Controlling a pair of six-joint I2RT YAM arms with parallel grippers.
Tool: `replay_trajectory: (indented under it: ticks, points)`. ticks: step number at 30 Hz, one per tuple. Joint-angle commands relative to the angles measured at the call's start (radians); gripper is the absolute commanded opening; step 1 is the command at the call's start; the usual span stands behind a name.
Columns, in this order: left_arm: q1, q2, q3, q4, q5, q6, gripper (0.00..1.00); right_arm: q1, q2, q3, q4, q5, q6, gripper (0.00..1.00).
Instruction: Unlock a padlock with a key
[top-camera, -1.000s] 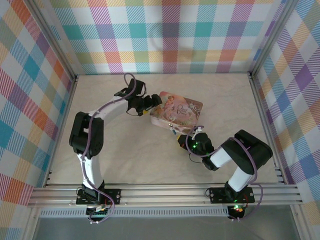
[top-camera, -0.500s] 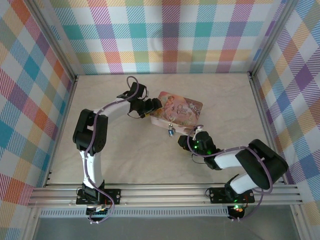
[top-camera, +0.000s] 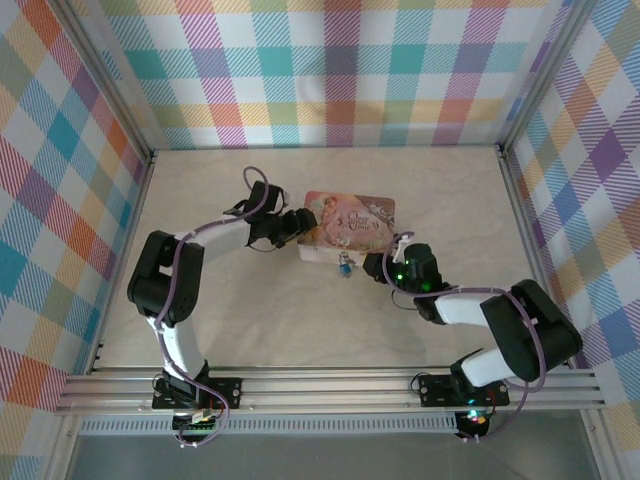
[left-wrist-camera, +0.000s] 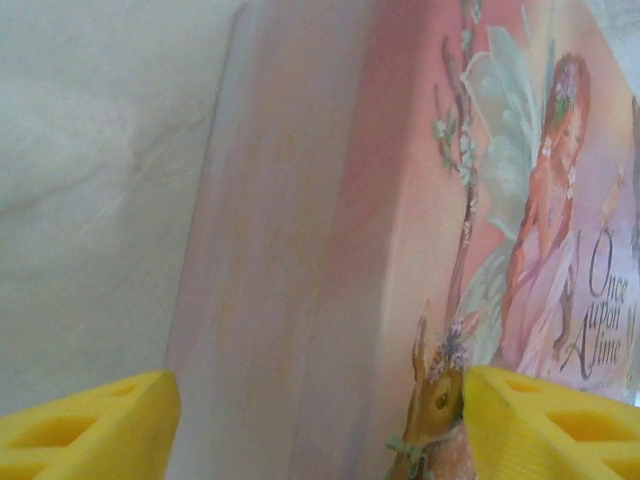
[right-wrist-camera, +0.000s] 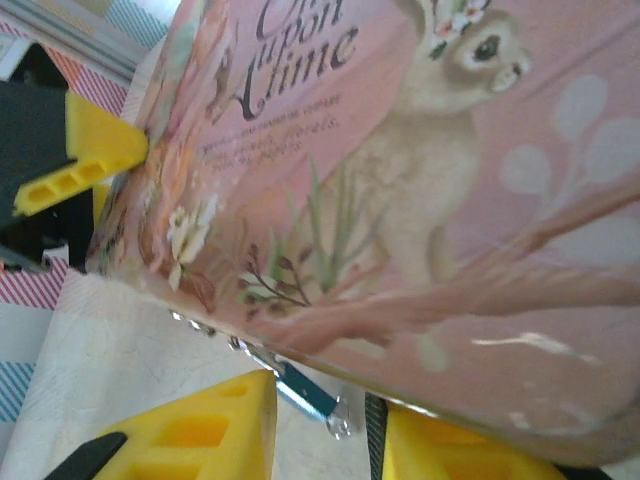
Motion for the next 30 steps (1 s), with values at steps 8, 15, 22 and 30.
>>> replay_trajectory:
  ticks: [8,15,22,30]
  points:
    - [-0.058,-0.105,-0.185,-0.126,-0.111,-0.035,0.73,-0.068,0.080,0.058,0.142,-0.122,-0.152,0.32]
    - [-0.091,-0.169,-0.262,-0.107,-0.138,-0.076,0.73,-0.108,0.006,-0.044,0.174,-0.240,-0.249,0.41]
    - [-0.112,-0.186,-0.294,-0.076,-0.140,-0.104,0.73,-0.105,0.067,-0.026,0.151,-0.456,-0.313,0.41]
    - [-0.125,-0.199,-0.304,-0.064,-0.148,-0.115,0.73,-0.103,0.170,0.004,0.187,-0.478,-0.328,0.40]
